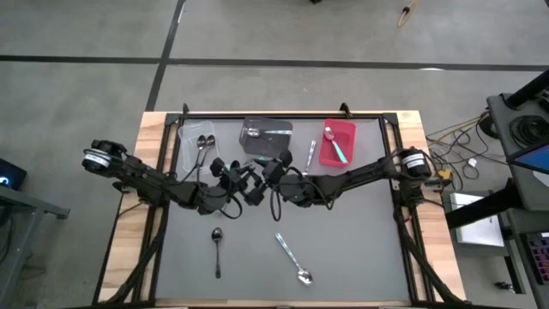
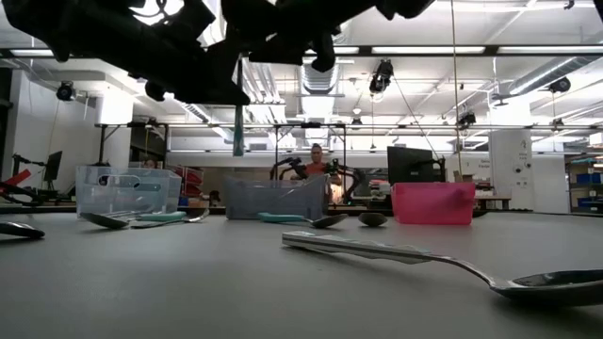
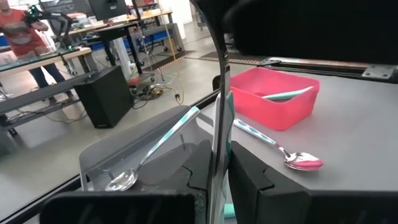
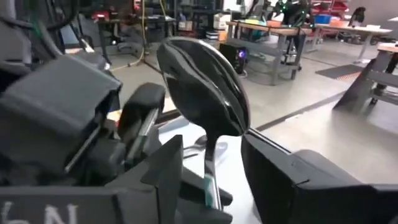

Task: Sort silverware by color (type)
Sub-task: Put the middle blue patterned spoon into the black bin

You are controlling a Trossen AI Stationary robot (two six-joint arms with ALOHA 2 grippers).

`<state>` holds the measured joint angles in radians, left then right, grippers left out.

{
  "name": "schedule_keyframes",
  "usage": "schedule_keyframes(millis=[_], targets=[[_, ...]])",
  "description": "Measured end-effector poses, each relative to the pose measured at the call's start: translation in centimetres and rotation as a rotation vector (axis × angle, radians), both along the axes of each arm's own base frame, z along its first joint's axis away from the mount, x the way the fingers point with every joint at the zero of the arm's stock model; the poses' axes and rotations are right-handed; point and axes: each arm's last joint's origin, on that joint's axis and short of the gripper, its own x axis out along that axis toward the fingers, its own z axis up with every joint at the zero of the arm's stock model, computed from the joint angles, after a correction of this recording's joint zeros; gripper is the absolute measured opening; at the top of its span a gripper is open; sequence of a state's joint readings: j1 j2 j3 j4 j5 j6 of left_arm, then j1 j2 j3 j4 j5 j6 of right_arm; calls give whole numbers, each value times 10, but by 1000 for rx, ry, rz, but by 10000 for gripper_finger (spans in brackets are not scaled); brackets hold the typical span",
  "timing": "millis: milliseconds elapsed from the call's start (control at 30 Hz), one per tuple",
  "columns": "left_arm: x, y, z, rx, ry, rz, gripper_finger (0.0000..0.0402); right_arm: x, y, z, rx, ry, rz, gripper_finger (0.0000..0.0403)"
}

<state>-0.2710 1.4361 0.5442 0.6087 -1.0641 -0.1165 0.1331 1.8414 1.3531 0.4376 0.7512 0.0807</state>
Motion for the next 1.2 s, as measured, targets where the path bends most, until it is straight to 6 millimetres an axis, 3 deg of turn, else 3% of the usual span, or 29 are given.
schedule_keyframes(millis=[400,600,933,1200], targets=[[3,-4,6,1,-13,-11,24,6,-2,-2,-41,30,5,18],[4,-5,8,2,-17,-14,25,5,-2,1,-58,41,12,14],[5,-6,9,-7,-30,-18,75,-7,-3,13,-101,152,47,8],[-2,-9,23,-17,-61,-87,132,-26,-18,42,-59,270,99,8]])
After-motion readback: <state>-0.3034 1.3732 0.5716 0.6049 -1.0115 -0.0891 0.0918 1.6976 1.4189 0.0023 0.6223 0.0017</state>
